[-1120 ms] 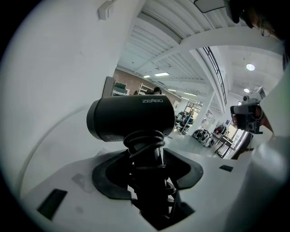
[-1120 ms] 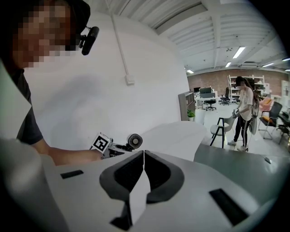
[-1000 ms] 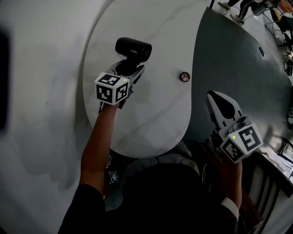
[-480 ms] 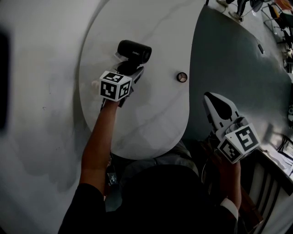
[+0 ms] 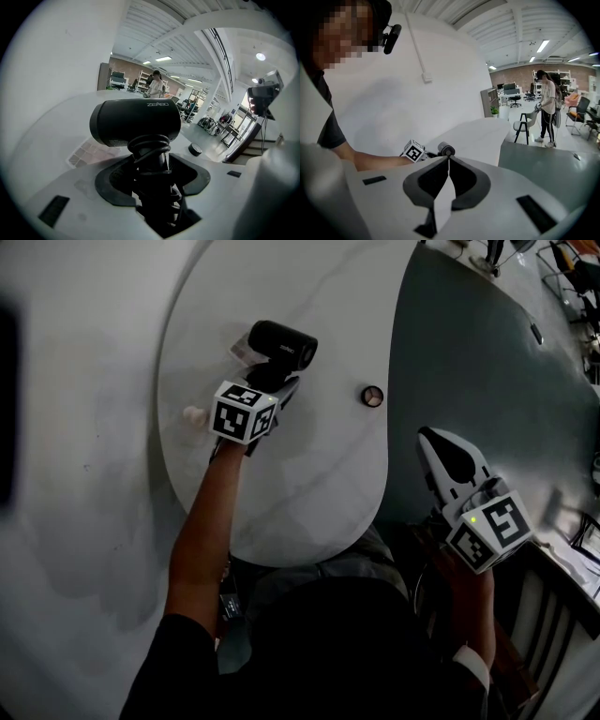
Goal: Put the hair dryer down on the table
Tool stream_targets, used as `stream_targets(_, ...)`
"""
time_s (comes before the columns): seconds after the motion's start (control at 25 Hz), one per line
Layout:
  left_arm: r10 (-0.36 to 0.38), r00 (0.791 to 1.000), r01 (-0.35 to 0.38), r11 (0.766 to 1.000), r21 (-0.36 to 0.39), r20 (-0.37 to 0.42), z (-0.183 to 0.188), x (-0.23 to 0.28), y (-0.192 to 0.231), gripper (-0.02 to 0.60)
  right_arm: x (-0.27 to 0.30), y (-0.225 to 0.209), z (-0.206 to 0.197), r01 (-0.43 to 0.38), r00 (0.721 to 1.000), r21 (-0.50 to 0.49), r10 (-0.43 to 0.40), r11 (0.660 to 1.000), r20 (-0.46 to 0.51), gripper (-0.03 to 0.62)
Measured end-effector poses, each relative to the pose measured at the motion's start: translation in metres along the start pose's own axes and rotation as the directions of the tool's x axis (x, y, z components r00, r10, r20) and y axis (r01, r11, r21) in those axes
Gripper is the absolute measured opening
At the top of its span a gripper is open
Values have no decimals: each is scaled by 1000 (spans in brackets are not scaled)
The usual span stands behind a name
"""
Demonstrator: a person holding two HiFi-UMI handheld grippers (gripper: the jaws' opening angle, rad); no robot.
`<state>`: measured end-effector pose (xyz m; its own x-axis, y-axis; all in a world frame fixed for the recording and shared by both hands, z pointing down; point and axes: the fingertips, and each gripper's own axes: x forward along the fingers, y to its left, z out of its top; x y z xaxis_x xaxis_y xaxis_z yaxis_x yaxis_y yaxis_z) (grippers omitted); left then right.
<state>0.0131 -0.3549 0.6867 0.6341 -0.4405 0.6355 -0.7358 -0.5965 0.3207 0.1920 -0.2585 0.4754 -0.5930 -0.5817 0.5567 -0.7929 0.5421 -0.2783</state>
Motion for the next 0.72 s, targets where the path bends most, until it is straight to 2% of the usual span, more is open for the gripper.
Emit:
stream_targets(0.32, 9, 999, -4, 996, 87, -53, -5, 16, -2, 213, 7, -5, -7, -2, 1000, 12, 2, 1000, -9, 11)
stream_targets(0.72, 22, 993, -4, 988, 156, -115, -17, 26, -7, 213, 11, -7, -12, -2, 1000, 27, 3, 1000, -26, 9)
